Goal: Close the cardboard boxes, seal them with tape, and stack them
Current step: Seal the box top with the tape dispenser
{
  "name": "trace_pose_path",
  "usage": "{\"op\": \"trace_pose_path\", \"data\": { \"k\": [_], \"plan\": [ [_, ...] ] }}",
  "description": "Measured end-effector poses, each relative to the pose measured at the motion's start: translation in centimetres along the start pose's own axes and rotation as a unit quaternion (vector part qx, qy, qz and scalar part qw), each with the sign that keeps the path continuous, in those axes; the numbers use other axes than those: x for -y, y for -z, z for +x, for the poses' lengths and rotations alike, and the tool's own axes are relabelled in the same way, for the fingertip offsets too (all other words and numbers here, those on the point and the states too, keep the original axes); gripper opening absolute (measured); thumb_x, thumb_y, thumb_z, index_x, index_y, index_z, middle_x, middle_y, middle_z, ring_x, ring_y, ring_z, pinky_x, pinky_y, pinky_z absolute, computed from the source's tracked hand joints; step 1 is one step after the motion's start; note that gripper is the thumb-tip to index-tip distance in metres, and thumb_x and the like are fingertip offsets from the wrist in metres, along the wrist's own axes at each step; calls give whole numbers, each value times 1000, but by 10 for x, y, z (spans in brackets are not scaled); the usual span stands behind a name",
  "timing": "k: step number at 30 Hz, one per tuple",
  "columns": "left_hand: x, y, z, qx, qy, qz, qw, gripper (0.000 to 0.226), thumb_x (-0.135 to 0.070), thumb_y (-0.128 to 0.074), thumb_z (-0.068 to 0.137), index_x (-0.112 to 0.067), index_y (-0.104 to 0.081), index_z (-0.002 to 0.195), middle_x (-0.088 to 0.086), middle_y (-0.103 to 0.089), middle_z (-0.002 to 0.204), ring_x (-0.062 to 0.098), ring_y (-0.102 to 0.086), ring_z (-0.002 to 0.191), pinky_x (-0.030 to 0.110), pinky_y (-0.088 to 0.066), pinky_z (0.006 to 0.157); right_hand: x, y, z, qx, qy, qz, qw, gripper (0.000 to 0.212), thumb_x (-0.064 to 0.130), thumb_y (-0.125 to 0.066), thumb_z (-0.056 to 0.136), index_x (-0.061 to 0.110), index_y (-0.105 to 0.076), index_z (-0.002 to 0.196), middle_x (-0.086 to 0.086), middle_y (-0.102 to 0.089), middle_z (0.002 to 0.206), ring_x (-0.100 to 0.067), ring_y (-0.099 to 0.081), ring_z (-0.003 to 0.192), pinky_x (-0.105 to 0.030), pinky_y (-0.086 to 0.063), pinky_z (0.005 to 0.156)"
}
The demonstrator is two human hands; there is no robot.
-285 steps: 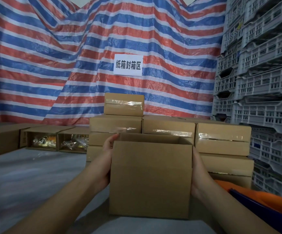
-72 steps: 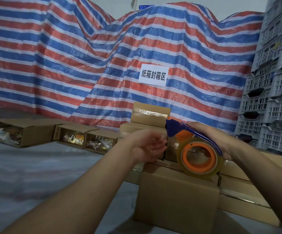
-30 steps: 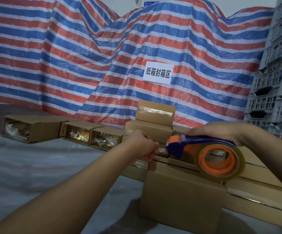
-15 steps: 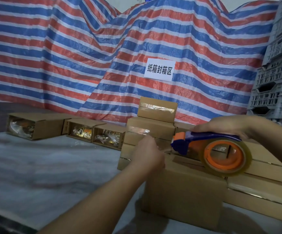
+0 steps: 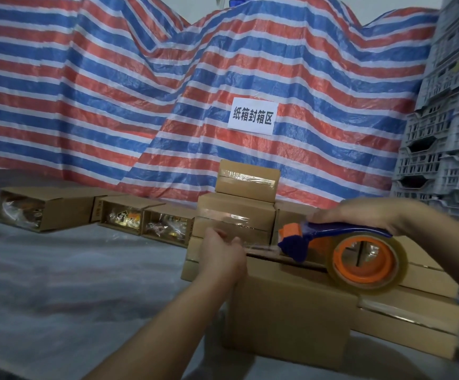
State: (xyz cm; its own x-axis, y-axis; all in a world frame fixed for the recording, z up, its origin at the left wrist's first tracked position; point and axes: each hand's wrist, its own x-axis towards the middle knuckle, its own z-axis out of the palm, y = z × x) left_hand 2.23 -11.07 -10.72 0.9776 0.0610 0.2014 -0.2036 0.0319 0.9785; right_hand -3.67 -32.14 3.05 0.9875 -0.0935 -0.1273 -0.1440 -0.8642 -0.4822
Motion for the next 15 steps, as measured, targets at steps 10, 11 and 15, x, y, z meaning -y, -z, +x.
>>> {"op": "trace_pose_path", "data": {
  "k": [10,11,15],
  "plan": [
    [8,26,8,23,59,-92,994,21,1,-50,94,-20,-47,96,11,-60,91,16,-55,64,19,-45,40,28,-6,22,6,-20,-141,990,61,71,-52,88,17,-66,112,1,-75,76,-10,-67,62,-17,-51,57],
    [9,26,8,24,61,-96,993,20,0,-50,94,-20,-47,96,11,-60,90,16,-55,63,19,-45,41,28,-6,23,2,-19,-142,990,62,72,-52,87,18,-66,112,0,-76,79,-10,-68,64,-18,-52,58],
    [12,24,7,19,75,-116,990,17,-2,-50,96,-19,-47,98,10,-60,88,15,-54,63,19,-44,41,28,-6,26,9,-14,-133,991,51,67,-50,91,22,-65,108,2,-74,74,-8,-67,60,-17,-51,56]
  ]
}}
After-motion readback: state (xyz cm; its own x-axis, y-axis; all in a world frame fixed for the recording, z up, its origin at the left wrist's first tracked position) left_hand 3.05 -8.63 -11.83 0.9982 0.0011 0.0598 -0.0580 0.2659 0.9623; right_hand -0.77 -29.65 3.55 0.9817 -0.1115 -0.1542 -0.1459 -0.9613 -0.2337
